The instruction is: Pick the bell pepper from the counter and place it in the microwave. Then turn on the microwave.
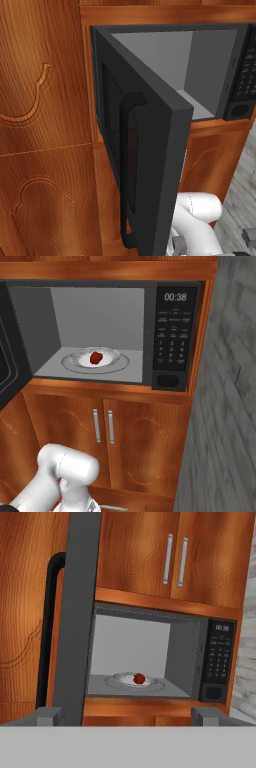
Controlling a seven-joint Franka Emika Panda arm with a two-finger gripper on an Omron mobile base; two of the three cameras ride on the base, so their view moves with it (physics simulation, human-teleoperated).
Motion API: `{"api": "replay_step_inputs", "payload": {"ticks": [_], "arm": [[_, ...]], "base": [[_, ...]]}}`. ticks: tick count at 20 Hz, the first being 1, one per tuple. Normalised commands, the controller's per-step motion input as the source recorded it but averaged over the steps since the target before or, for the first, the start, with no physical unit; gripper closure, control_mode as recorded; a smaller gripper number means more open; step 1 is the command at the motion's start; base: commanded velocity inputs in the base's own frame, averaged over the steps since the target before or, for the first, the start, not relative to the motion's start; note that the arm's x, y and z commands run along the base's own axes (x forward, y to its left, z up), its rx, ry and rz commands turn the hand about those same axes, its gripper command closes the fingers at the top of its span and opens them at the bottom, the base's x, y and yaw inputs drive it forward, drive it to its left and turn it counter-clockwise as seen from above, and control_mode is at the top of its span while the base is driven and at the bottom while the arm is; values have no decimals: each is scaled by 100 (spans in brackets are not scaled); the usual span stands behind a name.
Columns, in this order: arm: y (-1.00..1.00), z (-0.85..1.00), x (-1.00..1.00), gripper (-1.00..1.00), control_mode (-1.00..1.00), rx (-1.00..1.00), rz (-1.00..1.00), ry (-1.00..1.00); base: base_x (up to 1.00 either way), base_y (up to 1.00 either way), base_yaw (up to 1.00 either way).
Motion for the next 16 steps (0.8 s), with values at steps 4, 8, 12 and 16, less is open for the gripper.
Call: {"api": "replay_step_inputs", "payload": {"ticks": [4,8,12,16], "arm": [[14,-5,4,-100,-100,0,-4,0],[12,-6,10,-100,-100,0,-4,0],[15,-10,12,-100,-100,0,-4,0],[18,-13,11,-100,-100,0,-3,0]], "base": [[0,0,0],[0,0,0],[0,0,0],[0,0,0]]}}
